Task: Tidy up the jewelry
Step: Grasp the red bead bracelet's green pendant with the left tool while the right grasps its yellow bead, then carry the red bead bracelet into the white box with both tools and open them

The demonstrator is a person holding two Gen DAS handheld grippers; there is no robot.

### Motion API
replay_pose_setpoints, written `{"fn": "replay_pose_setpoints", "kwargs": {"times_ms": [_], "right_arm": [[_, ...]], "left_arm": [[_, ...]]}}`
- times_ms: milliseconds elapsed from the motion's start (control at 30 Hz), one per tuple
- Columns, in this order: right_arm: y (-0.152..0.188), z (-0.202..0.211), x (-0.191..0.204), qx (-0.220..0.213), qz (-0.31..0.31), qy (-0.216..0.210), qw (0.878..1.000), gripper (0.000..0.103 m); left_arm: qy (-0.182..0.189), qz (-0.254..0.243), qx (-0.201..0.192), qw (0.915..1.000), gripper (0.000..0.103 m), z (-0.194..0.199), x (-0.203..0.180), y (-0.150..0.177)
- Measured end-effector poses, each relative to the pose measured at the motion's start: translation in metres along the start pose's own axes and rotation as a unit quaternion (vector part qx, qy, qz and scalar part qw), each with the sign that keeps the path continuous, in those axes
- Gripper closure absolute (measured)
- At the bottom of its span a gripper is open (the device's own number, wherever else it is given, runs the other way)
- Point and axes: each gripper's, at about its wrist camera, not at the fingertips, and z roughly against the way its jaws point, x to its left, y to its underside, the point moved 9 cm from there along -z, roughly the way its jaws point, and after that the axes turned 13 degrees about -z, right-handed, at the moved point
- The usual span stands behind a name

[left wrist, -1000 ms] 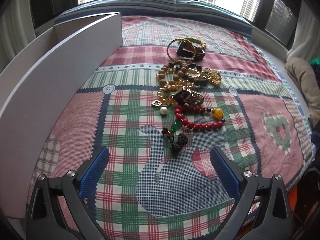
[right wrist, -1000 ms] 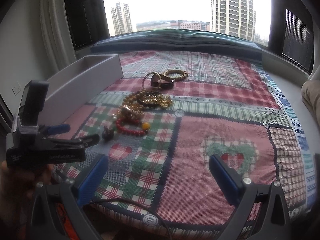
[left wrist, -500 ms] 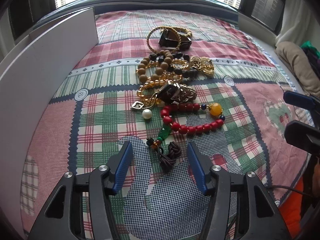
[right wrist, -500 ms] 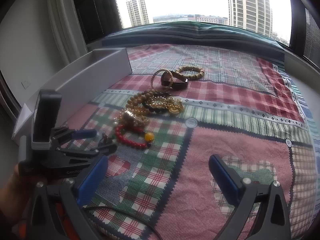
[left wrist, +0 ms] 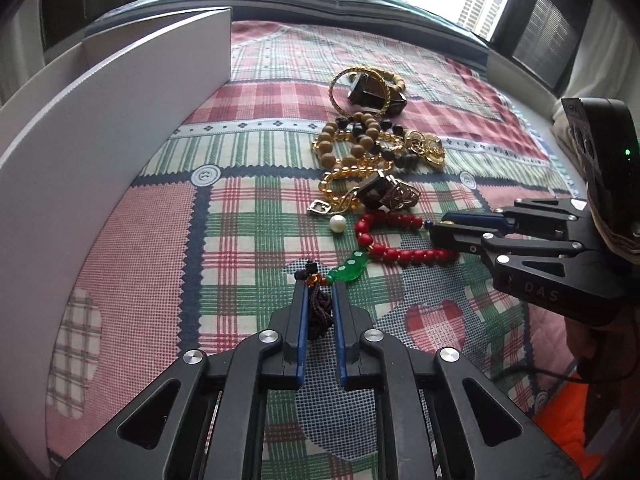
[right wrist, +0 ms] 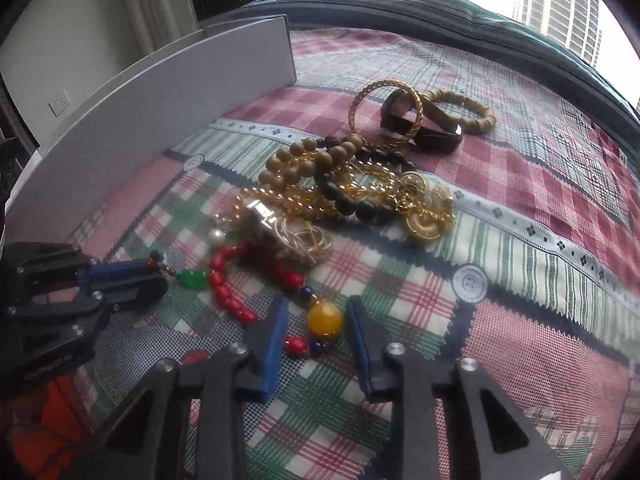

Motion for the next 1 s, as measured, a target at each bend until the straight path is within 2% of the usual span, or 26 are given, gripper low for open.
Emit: {"fn": "replay_pose_setpoints", "kwargs": {"times_ms": [100,300,500,600,733,867,1000], "right_arm": [[0.003,0.01,0.0,0.007,-0.002,-0.003,1.0,0.085],[-0.004,0.06,0.009,-0.022,0.0,-0.023,0.999,0.085],[-0.025,0.105,0.042,-0.044,0.035,-0.042,0.998,0.085],[-0.046,0.126,0.075,-0.064,0.052,-0.075,0.994,0.085],[-0.081,0.145,0.138,-0.086,0.08,-0.138,0.983,0.085],[-0.113,0.137,0.207,-0.094,0.107,-0.183,0.973,0.085],[-0.135,0.097,0.266,-0.062,0.118,-0.212,0.968,0.085]], "left_arm": [[0.001,0.014,-0.007,0.9999,0.093,0.014,0.007,0.0],[-0.013,0.038,-0.013,0.9991,0.094,0.05,0.023,-0.005],[-0.057,0.069,-0.037,0.9953,0.094,0.119,0.06,-0.012],[-0.11,0.097,-0.055,0.9876,0.093,0.16,0.098,-0.012],[-0.165,0.154,-0.067,0.9719,0.093,0.192,0.157,0.001],[-0.195,0.202,-0.053,0.9583,0.093,0.191,0.204,0.025],[-0.208,0.23,-0.027,0.9503,0.093,0.169,0.23,0.046]]}}
